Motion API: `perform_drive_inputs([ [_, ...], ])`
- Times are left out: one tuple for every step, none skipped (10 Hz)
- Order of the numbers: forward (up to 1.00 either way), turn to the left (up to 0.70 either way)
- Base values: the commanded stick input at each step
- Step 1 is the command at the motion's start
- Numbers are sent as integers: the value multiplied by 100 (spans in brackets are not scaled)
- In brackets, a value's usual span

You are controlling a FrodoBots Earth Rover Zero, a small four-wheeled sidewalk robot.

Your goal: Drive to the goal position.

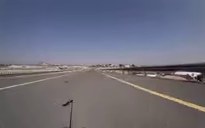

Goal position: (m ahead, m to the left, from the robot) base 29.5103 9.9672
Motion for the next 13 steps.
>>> perform_drive_inputs([
  [100,2],
  [100,2],
  [100,2],
  [100,3],
  [100,3],
  [100,3],
  [100,3],
  [100,2],
  [100,2],
  [100,3],
  [100,6],
  [100,16],
  [100,29],
])
